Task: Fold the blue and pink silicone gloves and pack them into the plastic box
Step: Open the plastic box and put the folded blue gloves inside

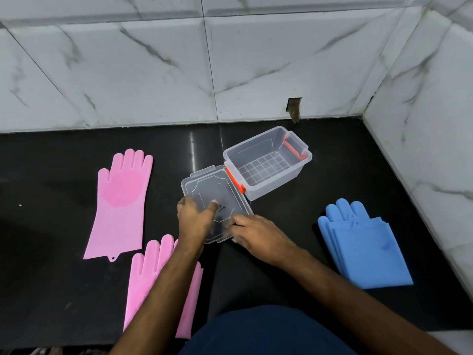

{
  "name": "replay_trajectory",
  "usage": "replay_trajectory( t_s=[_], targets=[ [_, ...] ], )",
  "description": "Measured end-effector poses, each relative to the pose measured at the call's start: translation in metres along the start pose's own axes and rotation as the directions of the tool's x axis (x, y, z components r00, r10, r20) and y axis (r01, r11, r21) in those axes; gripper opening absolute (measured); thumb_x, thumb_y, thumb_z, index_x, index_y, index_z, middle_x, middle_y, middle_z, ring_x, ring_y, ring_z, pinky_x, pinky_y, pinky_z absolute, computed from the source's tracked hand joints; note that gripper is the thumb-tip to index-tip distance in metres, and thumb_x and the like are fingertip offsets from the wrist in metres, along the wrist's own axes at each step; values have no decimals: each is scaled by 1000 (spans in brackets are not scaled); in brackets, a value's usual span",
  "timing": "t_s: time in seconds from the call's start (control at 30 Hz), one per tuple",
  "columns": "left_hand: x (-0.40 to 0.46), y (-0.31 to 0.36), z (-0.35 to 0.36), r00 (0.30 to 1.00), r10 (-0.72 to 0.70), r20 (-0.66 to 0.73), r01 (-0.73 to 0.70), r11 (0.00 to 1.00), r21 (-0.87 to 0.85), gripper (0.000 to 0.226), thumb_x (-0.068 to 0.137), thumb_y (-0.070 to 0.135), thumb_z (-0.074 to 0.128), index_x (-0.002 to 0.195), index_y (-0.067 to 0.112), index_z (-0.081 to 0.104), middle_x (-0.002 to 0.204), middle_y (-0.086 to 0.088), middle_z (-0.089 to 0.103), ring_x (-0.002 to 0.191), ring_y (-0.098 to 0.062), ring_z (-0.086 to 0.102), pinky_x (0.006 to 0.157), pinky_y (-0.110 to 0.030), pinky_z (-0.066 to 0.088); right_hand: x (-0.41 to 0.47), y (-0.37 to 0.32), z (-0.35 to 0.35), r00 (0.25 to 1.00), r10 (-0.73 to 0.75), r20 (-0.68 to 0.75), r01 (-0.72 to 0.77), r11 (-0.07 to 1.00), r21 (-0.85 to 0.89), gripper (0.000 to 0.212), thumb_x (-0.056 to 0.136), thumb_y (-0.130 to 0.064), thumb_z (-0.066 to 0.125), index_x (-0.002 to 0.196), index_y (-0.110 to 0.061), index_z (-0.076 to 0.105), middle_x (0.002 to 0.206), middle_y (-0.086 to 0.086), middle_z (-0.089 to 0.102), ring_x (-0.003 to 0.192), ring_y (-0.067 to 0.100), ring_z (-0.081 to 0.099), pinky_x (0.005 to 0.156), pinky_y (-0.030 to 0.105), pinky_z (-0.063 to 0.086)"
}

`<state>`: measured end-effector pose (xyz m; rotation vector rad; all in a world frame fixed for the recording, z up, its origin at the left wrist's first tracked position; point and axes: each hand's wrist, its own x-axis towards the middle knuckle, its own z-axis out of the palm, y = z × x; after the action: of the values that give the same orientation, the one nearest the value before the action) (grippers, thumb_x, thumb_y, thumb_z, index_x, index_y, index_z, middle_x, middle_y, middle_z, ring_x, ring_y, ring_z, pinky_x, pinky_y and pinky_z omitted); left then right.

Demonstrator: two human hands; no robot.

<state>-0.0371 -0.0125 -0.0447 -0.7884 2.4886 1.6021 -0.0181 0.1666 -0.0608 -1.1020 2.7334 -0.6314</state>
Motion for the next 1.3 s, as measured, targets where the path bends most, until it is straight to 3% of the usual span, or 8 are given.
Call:
replay_trajectory(
  t_s=[0.23,0.37,0.47,0.6,0.73,0.93,1.1,1.3],
  targets=[
    [-7,9,10,983,181,-37,-173,972,160,67,97,35,69,153,11,40,165,-16,28,152,-35,31,121,-57,34,5,12,-53,828,162,-537,-164,985,44,21,96,-26,64,116,-26,68,112,-7,62,105,16,57,90,37,44],
    [-16,26,19,960,281,-17,-280,960,24,61,100,48,60,151,18,46,155,-4,43,135,-22,51,110,-45,50,5,46,-82,870,384,-309,-444,883,-153,43,92,-45,66,131,-26,62,127,-4,58,117,20,52,98,41,44],
    [-27,35,31,933,350,83,-344,936,-78,59,100,52,57,152,27,45,148,5,46,131,-14,54,109,-44,50,-3,61,-84,878,449,-164,-453,891,16,34,95,-38,65,126,-26,62,125,-7,55,113,17,57,95,37,50],
    [-36,38,40,912,395,116,-384,917,-105,70,96,60,49,157,25,37,144,14,38,131,1,46,117,-36,39,-21,71,-87,876,464,-135,-455,886,95,43,87,-55,67,113,-21,62,115,-9,53,102,10,53,85,30,48],
    [-33,34,43,922,351,162,-340,936,-93,80,92,65,52,159,25,33,162,3,40,148,-14,40,120,-42,38,-43,73,-95,849,501,-167,-482,865,139,58,98,-60,33,86,-12,65,93,-5,56,92,18,53,80,36,46],
    [-37,28,61,897,385,216,-378,923,-74,39,101,33,65,131,42,43,112,27,60,99,22,58,77,-11,53,-50,65,-95,850,496,-176,-479,868,132,16,99,-36,60,95,-21,65,94,-13,56,89,11,57,83,33,51],
    [-39,33,67,898,396,191,-392,918,-61,43,100,20,64,137,31,47,123,14,61,110,3,62,96,-35,58,-64,51,-82,824,526,-211,-486,848,213,20,99,-36,59,110,-22,67,111,-8,61,99,12,61,91,38,54],
    [-63,46,76,830,551,84,-557,818,143,67,100,43,62,154,14,36,154,-10,32,147,-23,31,120,-43,33,-91,43,-84,698,555,-452,-445,831,333,37,100,-40,56,133,-23,57,132,-4,58,114,9,59,92,26,52]
  ],
)
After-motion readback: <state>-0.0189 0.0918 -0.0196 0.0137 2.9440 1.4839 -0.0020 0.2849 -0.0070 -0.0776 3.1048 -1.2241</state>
